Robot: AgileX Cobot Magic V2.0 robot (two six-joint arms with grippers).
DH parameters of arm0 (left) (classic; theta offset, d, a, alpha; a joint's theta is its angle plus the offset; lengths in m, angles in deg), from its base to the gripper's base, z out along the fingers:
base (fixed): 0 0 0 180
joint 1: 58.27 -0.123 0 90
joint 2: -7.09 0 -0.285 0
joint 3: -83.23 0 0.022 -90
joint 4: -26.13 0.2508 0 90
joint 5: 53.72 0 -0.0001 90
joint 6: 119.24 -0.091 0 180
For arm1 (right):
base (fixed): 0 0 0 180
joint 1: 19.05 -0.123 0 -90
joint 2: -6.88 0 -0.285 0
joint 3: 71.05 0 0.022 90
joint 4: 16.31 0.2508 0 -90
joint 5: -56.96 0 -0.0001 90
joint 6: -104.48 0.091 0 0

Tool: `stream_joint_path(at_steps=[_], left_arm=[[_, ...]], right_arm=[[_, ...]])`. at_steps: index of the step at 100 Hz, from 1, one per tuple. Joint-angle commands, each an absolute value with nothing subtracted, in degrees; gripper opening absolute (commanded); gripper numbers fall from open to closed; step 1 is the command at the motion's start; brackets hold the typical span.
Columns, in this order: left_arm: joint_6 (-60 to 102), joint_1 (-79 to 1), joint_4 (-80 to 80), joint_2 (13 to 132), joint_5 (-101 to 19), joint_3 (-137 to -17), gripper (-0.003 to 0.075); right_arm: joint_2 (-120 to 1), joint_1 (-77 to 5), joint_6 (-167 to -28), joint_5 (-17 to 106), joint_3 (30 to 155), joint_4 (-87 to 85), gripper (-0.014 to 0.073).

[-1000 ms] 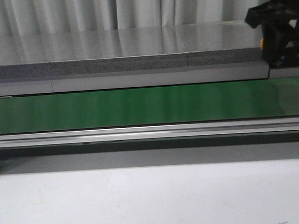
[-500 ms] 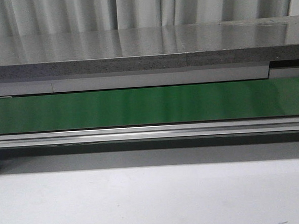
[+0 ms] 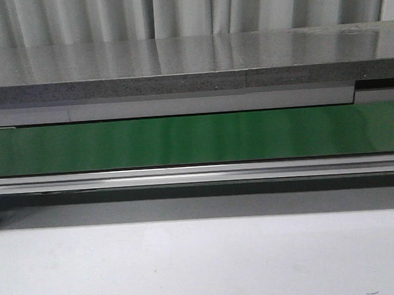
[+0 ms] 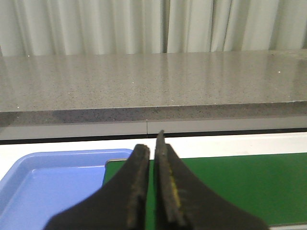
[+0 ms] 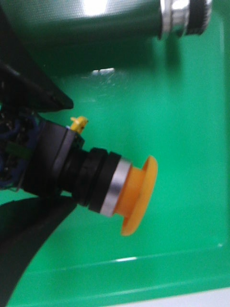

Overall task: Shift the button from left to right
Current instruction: 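Carry the button off the belt and lower it into the green bin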

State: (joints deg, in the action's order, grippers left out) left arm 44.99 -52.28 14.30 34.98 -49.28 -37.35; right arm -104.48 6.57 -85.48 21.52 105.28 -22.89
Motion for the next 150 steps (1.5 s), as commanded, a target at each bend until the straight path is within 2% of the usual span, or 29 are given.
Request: stream_joint_path(at_steps=[1,53,84,109,126,150], left_arm=[[45.04,-51.8,13.74,35.18,-54.21,-38.94,0.0005],[45.04,-51.8,13.74,35.18,-54.21,-38.94,0.0005],[45.04,-51.8,13.74,35.18,-54.21,-38.94,0.0005],[45.04,-51.8,13.74,35.18,-54.21,-38.94,0.0005],[45.04,-51.8,13.74,35.18,-54.21,-38.94,0.0005],[45.04,-51.8,13.74,35.18,-54.21,-38.94,0.0005]], right_arm=[[-102.96,6.95,-86.17,22.79,107.25,-23.6,0.0162],[-107.67,6.95,-86.17,18.06,107.25,-23.46,0.0167],[-107.74,6.95,-86.17,18.16,107.25,-23.46,0.037],[-107.74,6.95,-86.12,18.33,107.25,-23.46,0.0389],[-107.15,6.95,-86.08,18.43,107.25,-23.46,0.0472],[-101.45,6.95,-83.9,22.56,107.25,-23.17,0.0476]])
